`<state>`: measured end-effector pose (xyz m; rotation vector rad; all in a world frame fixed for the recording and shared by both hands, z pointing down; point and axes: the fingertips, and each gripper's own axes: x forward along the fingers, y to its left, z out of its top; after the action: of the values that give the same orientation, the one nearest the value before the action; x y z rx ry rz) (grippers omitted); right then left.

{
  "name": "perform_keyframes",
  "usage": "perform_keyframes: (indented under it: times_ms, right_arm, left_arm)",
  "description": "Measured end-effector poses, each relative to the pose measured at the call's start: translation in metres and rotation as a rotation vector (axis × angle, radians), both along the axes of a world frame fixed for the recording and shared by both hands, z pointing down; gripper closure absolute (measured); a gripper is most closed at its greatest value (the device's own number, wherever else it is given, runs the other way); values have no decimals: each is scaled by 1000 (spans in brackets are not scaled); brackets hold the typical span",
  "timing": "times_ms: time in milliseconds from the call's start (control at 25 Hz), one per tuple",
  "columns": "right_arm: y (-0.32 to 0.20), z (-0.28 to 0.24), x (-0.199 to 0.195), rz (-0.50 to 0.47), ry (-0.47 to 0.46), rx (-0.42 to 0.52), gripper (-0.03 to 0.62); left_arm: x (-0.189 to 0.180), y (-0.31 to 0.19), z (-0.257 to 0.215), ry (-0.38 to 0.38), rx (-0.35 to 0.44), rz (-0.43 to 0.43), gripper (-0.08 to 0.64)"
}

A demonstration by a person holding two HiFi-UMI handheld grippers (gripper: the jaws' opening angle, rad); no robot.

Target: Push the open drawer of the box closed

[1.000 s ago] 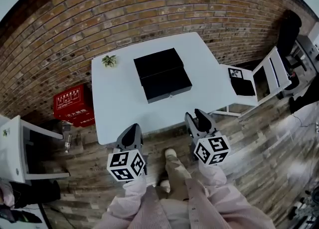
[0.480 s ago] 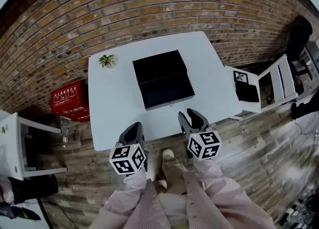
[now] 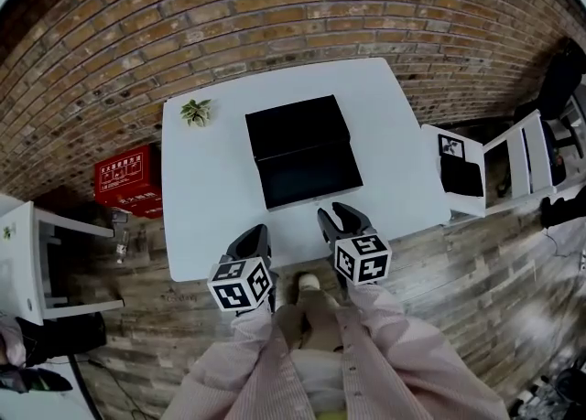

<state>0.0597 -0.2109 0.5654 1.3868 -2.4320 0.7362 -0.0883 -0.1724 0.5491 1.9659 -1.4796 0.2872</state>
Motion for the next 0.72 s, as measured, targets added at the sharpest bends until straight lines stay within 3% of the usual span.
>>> perform_keyframes:
  times_ms: [320,720]
  right_arm:
    - [-15,22,-16,-15,41,-76,448]
    - [-23,43,-24,35,92,-167,449]
  left_arm:
    - [3,-9,15,20,-51,12,565]
    - [3,-9,23,40,-97,59,565]
